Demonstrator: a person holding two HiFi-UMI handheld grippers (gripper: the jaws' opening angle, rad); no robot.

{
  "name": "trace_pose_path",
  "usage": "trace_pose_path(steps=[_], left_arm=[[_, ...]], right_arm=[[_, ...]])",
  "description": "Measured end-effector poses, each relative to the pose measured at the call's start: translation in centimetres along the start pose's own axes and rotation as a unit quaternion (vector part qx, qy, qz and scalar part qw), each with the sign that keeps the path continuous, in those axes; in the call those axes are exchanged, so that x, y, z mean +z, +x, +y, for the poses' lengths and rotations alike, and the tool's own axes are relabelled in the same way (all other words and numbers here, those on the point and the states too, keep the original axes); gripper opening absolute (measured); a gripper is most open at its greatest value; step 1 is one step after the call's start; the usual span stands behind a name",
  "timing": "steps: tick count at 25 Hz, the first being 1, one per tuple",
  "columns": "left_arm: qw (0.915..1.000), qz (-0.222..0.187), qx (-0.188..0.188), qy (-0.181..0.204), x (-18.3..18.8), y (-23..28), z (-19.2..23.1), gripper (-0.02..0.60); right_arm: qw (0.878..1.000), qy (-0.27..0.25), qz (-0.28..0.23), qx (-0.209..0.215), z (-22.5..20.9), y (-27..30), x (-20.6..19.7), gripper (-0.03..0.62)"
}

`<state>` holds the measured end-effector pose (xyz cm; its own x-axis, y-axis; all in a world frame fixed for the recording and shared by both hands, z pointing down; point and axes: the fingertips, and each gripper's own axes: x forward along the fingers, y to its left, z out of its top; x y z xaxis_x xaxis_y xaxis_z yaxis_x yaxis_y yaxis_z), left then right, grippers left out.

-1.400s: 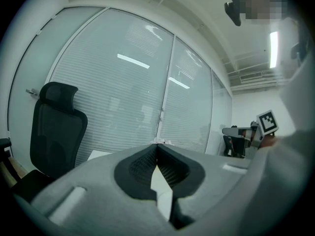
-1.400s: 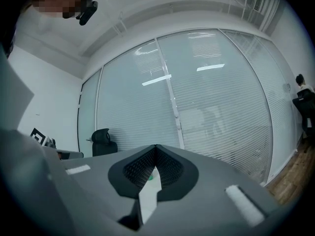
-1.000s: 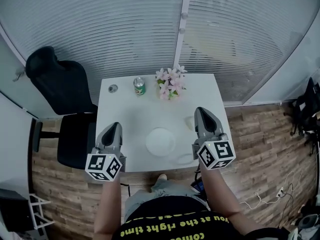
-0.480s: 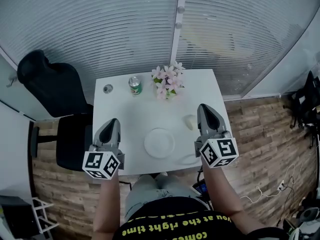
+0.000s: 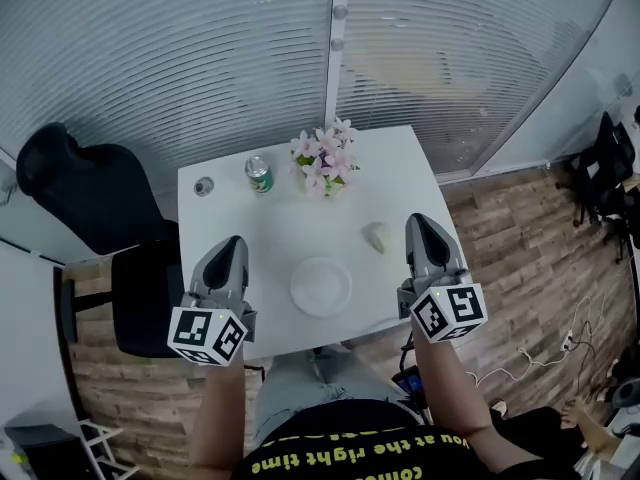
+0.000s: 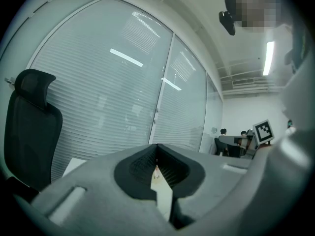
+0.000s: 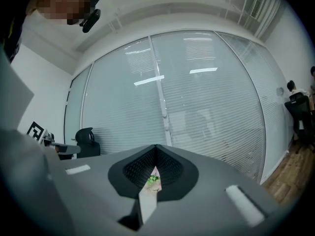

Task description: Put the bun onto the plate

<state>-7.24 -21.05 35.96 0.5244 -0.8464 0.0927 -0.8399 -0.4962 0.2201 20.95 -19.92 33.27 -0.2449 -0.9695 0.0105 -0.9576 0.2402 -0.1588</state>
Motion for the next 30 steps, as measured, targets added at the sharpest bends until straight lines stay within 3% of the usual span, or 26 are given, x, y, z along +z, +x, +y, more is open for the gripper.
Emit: trace_pose_path(steps=[20,30], left_arm=[[0.9965,0.046,-0.069,-0.014,-3.3,5.9,2.3,0.000],[0.9920,0.075,-0.100,-0.014,-5.6,7.7,1.8,0.000]], right_arm=[[0.993,-0.007,0.065,-0.095,-2.3,0.7,-5.9,0.006],[0.990,0.009,0.095,-0.107,-3.8,0.7,-8.6,0.014]])
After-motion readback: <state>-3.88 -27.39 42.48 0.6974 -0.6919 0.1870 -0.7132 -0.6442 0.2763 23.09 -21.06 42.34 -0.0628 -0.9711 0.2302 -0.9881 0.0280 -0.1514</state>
